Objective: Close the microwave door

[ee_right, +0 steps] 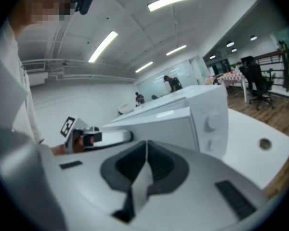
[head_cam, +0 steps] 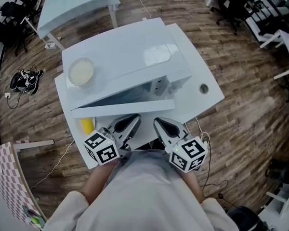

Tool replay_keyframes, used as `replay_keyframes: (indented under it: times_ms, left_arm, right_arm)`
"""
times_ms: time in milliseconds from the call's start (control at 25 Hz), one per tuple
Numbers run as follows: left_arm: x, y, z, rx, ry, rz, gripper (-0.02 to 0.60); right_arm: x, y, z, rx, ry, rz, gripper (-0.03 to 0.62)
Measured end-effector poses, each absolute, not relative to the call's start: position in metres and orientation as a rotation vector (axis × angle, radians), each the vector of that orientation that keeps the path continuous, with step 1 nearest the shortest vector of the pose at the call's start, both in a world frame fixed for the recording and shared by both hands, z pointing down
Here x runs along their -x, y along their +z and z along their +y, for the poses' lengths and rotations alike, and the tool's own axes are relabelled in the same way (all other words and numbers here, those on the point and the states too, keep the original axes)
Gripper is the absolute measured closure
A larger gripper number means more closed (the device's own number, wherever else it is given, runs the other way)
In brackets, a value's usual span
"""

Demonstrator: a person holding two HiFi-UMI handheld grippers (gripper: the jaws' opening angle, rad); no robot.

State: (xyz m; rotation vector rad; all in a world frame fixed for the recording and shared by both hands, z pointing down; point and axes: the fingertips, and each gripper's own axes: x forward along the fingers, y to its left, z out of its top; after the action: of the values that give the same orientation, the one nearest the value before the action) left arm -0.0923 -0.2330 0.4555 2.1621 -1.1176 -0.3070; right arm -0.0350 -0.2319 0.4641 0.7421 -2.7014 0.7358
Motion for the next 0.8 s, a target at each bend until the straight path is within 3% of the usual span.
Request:
replay_keyframes:
  times_ms: [800]
  left_arm:
    - [0.113, 0.456, -0.259, -2.076, -0.374, -1.248, 0.568]
  right_arm:
    - [0.037, 0.463, -0.266, -0.687, 0.770, -2.736, 0.569]
